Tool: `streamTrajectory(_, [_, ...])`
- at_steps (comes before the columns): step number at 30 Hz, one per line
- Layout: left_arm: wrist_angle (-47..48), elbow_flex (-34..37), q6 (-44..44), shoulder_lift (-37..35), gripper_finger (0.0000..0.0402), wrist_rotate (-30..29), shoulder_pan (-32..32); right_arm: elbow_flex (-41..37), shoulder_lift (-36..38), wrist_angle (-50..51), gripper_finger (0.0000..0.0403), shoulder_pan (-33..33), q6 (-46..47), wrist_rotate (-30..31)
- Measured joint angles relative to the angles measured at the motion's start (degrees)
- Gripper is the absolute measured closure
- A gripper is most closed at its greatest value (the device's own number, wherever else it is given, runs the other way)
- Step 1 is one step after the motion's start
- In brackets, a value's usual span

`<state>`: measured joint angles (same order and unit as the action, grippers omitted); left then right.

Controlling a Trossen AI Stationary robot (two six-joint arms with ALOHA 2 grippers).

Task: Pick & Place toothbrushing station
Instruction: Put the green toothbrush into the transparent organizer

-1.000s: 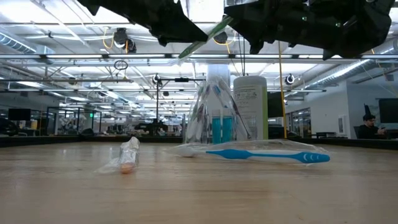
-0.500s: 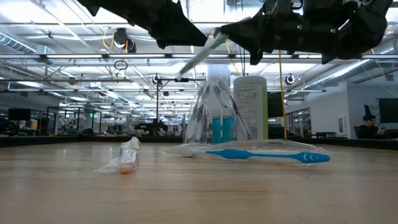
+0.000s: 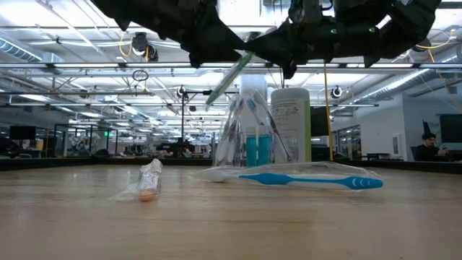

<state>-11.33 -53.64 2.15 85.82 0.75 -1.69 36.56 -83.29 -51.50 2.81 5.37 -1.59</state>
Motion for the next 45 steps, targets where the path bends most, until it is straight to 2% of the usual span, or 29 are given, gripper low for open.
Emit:
streamTrajectory(6, [0.1,0.0,-0.8,3.4,0.0222,0.9,-0.2,0.5,0.0,0.4,0.039,-0.3,1.5,0.0])
streamTrajectory(9, [-2.7,0.0,-1.6,5.0,0.0233,0.9,-0.2,0.5,0.0,1.4,0.039,-0.3,1.5,0.0])
streamTrajectory(20, [-3.6,0.1,-2.4,4.2,0.0255,0.7,-0.2,0.5,0.0,1.7,0.039,-0.2,1.2,0.0])
streamTrajectory(26, [-3.6,0.1,-2.4,4.2,0.0312,0.7,-0.2,0.5,0.0,1.6,0.0385,-0.2,1.0,0.0])
streamTrajectory(33, [-3.8,0.1,-1.6,4.2,0.0389,0.7,-0.9,0.5,0.0,1.6,0.0361,-0.2,0.1,0.0])
streamTrajectory(40, [-1.9,0.1,-0.3,4.2,0.037,0.7,-0.9,0.5,1.3,5.0,0.032,-0.2,-1.6,0.3])
streamTrajectory(45, [-1.0,0.1,1.0,4.2,0.0393,-1.6,-1.2,0.4,6.2,12.7,0.0274,-0.2,-1.7,2.2])
